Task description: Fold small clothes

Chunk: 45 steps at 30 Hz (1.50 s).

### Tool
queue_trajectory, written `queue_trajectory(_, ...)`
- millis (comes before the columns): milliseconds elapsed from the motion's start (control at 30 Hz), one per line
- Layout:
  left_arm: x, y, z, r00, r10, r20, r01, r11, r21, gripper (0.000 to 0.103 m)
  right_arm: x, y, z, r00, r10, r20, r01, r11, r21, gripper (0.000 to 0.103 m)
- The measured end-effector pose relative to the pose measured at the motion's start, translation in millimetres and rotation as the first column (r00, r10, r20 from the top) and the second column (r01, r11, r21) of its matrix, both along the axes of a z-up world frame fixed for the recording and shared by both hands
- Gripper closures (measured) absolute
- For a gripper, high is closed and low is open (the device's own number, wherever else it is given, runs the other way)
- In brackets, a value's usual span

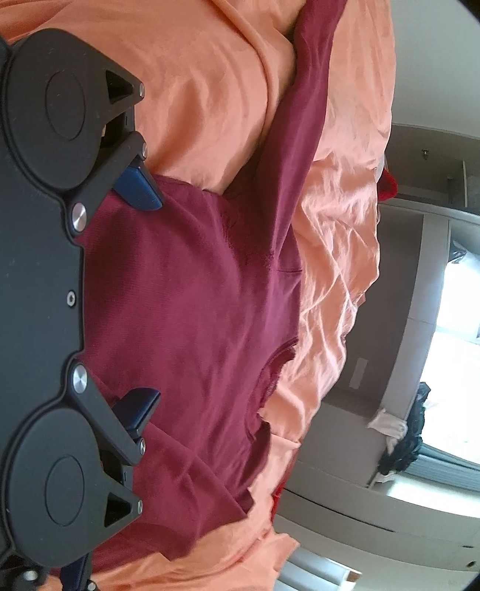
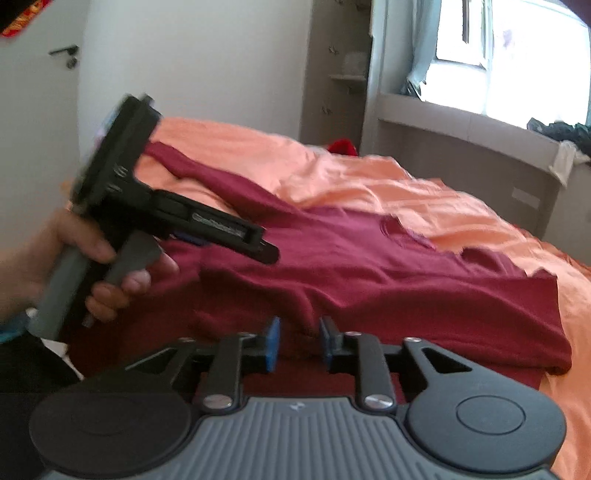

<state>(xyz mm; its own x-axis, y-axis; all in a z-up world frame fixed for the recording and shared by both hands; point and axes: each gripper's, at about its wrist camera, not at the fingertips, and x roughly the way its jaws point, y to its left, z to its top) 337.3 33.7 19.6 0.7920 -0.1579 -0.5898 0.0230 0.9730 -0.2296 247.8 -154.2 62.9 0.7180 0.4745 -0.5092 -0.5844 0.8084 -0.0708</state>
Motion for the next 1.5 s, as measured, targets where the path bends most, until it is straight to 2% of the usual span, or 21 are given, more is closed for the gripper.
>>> queue_trajectory(67, -3, 5, 2, 1.0, 0.0, 0.01, 0.0, 0.999, -0.034, 0.001, -6, 4, 4, 0.999, 0.041, 0.006, -0.041, 0.999, 0.013, 0.067)
queue_trajectory(167, -2, 9, 2, 1.0, -0.011, 0.001, 0.011, 0.999, -0.047, 0.001, -7, 15, 1, 0.996, 0.086, -0.016, -0.085, 0.996, 0.021, 0.066)
queue_trajectory(300, -7, 4, 3, 0.999, -0.036, 0.017, 0.037, 0.999, -0.021, 0.001, 4, 24, -6, 0.997, 0.061, -0.042, -0.058, 0.996, 0.064, 0.066)
queue_trajectory(367, -9, 2, 4, 0.998, -0.058, 0.026, 0.059, 0.998, -0.024, 0.001, 13, 28, -12, 0.997, 0.04, -0.071, -0.036, 0.998, 0.055, 0.066)
queue_trajectory(433, -9, 0, 3, 0.997, -0.075, 0.019, 0.075, 0.997, -0.01, 0.001, 12, 32, -20, 0.996, 0.037, -0.082, -0.035, 0.999, 0.025, 0.074)
queue_trajectory(467, -8, -2, 2, 0.997, -0.081, 0.013, 0.081, 0.997, 0.01, 0.0, 10, 34, -23, 0.997, 0.039, -0.073, -0.039, 0.999, 0.005, 0.086)
queue_trajectory(567, -5, -17, -5, 0.995, -0.094, -0.027, 0.097, 0.985, 0.145, 0.0, -2, 39, -25, 0.999, 0.043, -0.022, -0.043, 0.999, -0.031, 0.098)
queue_trajectory(600, -6, -21, -6, 0.995, -0.094, -0.025, 0.097, 0.979, 0.178, 0.0, -7, 39, -24, 0.999, 0.043, -0.013, -0.043, 0.999, -0.032, 0.1)
queue_trajectory(667, -6, -24, -6, 0.996, -0.084, -0.02, 0.086, 0.977, 0.196, 0.0, -18, 37, -21, 0.999, 0.047, 0.007, -0.047, 0.998, -0.039, 0.1)
queue_trajectory(800, -5, -21, -6, 0.997, -0.075, -0.028, 0.079, 0.981, 0.176, 0.0, -36, 31, -19, 0.999, 0.044, 0.021, -0.043, 0.998, -0.053, 0.103)
queue_trajectory(933, -5, -20, -6, 0.997, -0.071, -0.026, 0.074, 0.982, 0.173, 0.0, -34, 22, -27, 0.997, 0.061, -0.051, -0.062, 0.998, -0.017, 0.103)
queue_trajectory(1033, -6, -19, -6, 0.998, -0.065, -0.023, 0.068, 0.985, 0.157, 0.0, -35, 6, -14, 1.0, 0.02, -0.024, -0.018, 0.999, 0.051, 0.098)
queue_trajectory(1067, -7, -18, -6, 0.998, -0.066, -0.022, 0.068, 0.986, 0.155, 0.0, -33, -2, -7, 1.0, -0.017, -0.006, 0.018, 0.997, 0.069, 0.09)
queue_trajectory(1133, -7, -18, -6, 0.998, -0.066, -0.022, 0.069, 0.985, 0.155, 0.0, -24, -18, 4, 0.995, -0.1, 0.012, 0.098, 0.991, 0.094, 0.063)
queue_trajectory(1167, -7, -18, -6, 0.998, -0.065, -0.022, 0.068, 0.985, 0.156, 0.0, -15, -27, 8, 0.99, -0.142, 0.007, 0.141, 0.985, 0.103, 0.044)
queue_trajectory(1333, -7, -18, -6, 0.998, -0.066, -0.022, 0.068, 0.985, 0.157, 0.0, 46, -58, 8, 0.951, -0.307, -0.039, 0.309, 0.943, 0.122, 0.043)
queue_trajectory(1367, -7, -18, -6, 0.998, -0.067, -0.022, 0.069, 0.985, 0.157, 0.0, 55, -59, 5, 0.946, -0.321, -0.045, 0.324, 0.94, 0.111, 0.044)
queue_trajectory(1400, -7, -18, -6, 0.997, -0.068, -0.022, 0.071, 0.985, 0.157, 0.0, 61, -60, 1, 0.944, -0.325, -0.055, 0.329, 0.94, 0.09, 0.051)
queue_trajectory(1433, -7, -18, -6, 0.997, -0.069, -0.022, 0.072, 0.985, 0.157, 0.0, 65, -61, -4, 0.942, -0.328, -0.066, 0.332, 0.941, 0.062, 0.06)
queue_trajectory(1467, -7, -18, -6, 0.997, -0.072, -0.023, 0.074, 0.985, 0.157, 0.0, 65, -60, -9, 0.945, -0.319, -0.071, 0.322, 0.946, 0.032, 0.079)
queue_trajectory(1500, -7, -17, -6, 0.997, -0.075, -0.024, 0.077, 0.985, 0.157, 0.0, 62, -60, -13, 0.95, -0.307, -0.063, 0.308, 0.951, 0.004, 0.088)
